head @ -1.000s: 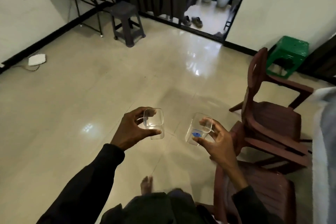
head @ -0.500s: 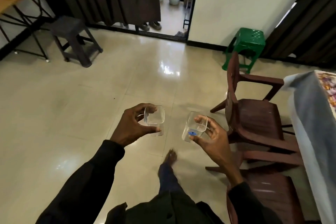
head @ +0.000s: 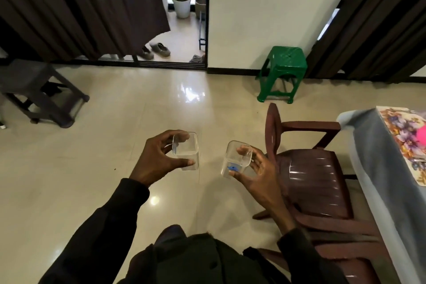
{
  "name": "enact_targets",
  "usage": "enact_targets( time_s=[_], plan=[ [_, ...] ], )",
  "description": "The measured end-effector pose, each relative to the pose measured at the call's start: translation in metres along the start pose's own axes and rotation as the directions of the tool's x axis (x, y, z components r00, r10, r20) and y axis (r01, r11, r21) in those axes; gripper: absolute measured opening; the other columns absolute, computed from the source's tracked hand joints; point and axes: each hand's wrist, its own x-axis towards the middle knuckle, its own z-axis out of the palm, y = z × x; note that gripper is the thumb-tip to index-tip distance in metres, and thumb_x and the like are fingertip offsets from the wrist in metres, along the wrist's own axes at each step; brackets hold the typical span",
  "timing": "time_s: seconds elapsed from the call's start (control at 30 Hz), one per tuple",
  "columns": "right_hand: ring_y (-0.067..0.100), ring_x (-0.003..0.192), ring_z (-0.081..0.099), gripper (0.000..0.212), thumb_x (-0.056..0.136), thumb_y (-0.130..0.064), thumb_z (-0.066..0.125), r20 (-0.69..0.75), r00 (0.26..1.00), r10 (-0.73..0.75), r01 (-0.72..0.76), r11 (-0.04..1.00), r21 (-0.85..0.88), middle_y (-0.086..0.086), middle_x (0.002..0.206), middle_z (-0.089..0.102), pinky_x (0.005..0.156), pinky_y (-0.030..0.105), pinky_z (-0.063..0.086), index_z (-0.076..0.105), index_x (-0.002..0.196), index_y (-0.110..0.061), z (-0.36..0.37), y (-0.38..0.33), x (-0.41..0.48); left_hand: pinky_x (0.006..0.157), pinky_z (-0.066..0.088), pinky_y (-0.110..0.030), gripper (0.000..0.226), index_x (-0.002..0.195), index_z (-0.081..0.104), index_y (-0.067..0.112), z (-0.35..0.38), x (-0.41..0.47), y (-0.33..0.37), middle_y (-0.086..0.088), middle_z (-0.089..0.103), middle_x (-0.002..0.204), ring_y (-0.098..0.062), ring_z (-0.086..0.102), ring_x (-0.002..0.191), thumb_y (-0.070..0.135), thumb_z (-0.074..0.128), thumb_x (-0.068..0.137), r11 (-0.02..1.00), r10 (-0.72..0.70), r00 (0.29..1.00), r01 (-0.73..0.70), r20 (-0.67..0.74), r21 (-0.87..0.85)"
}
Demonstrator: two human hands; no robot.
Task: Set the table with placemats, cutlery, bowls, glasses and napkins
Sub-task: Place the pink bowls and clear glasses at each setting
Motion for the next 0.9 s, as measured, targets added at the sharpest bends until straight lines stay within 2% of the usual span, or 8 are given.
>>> enact_targets(
  time_s=[0.13,0.27,0.43,0.5,0.57,0.63,0.8,0.9],
  plan=[
    [0.011,0.124,0.062,0.066,0.070,-0.027,0.091,-0.071,0.997,0.016,-0.018,0.999,-0.028,-0.007,0.128,0.067,0.101,0.044,0.056,0.063,0.130,-0.018,-0.015,0.008,0.063,0.098,0.053,-0.023,0.065,0.116,0.072,0.014,0.010,0.081,-0.001,0.003,0.074,0.116,-0.013,0.068,0.113,0.003,0.098,0.057,1.000,0.023,0.997,-0.024,0.075,0.014],
    [0.017,0.121,0.065,0.066,0.071,-0.020,0.092,-0.163,0.986,0.044,-0.044,0.999,0.002,-0.004,0.127,0.068,0.095,0.051,0.058,0.063,0.129,-0.013,-0.027,0.021,0.134,0.099,0.054,-0.028,0.064,0.116,0.072,0.016,0.023,0.177,-0.006,0.004,0.074,0.117,-0.014,0.068,0.113,0.004,0.097,0.058,0.998,0.057,0.985,-0.059,0.161,0.008],
    [0.024,0.119,0.066,0.069,0.066,-0.047,0.091,-0.308,0.946,0.099,-0.095,0.995,0.030,-0.004,0.128,0.067,0.086,0.062,0.058,0.063,0.127,-0.029,-0.038,0.030,0.222,0.102,0.053,-0.033,0.065,0.116,0.072,0.017,0.038,0.305,-0.001,0.005,0.074,0.116,-0.013,0.068,0.114,0.003,0.098,0.057,0.997,0.076,0.954,-0.079,0.291,0.000],
    [0.023,0.121,0.065,0.067,0.067,-0.040,0.093,-0.368,0.924,0.106,-0.107,0.994,0.018,-0.005,0.128,0.067,0.090,0.059,0.057,0.063,0.127,-0.030,-0.042,0.029,0.260,0.103,0.053,-0.033,0.065,0.115,0.072,0.018,0.044,0.359,0.006,0.006,0.074,0.116,-0.012,0.067,0.114,0.005,0.098,0.058,0.995,0.094,0.932,-0.103,0.349,0.006],
    [0.018,0.123,0.063,0.066,0.070,-0.024,0.093,-0.398,0.912,0.103,-0.115,0.993,-0.005,-0.007,0.128,0.068,0.099,0.051,0.055,0.062,0.129,-0.024,-0.046,0.026,0.296,0.103,0.052,-0.032,0.064,0.115,0.072,0.019,0.051,0.406,0.017,0.006,0.074,0.116,-0.012,0.067,0.115,0.007,0.099,0.058,0.991,0.117,0.905,-0.133,0.410,0.012],
    [0.013,0.124,0.062,0.067,0.071,-0.017,0.092,-0.446,0.889,0.106,-0.128,0.992,-0.020,-0.009,0.127,0.068,0.104,0.045,0.053,0.061,0.130,-0.020,-0.051,0.024,0.329,0.104,0.051,-0.031,0.065,0.117,0.072,0.019,0.061,0.453,0.026,0.005,0.073,0.116,-0.011,0.067,0.115,0.009,0.099,0.058,0.987,0.136,0.874,-0.163,0.467,0.016],
    [0.014,0.122,0.063,0.064,0.071,-0.022,0.092,-0.558,0.822,0.117,-0.132,0.991,0.014,-0.008,0.125,0.069,0.104,0.041,0.053,0.063,0.129,-0.017,-0.070,0.023,0.390,0.104,0.052,-0.031,0.066,0.117,0.072,0.019,0.093,0.541,0.042,0.006,0.073,0.116,-0.015,0.066,0.117,0.009,0.099,0.058,0.983,0.163,0.812,-0.184,0.561,-0.019],
    [0.014,0.121,0.064,0.063,0.071,-0.018,0.093,-0.603,0.785,0.143,-0.150,0.988,0.039,-0.008,0.124,0.069,0.104,0.041,0.053,0.063,0.127,-0.019,-0.089,0.034,0.423,0.103,0.052,-0.030,0.066,0.117,0.072,0.021,0.122,0.590,0.047,0.006,0.074,0.116,-0.016,0.066,0.116,0.009,0.098,0.058,0.981,0.170,0.782,-0.195,0.600,-0.025]
  ],
)
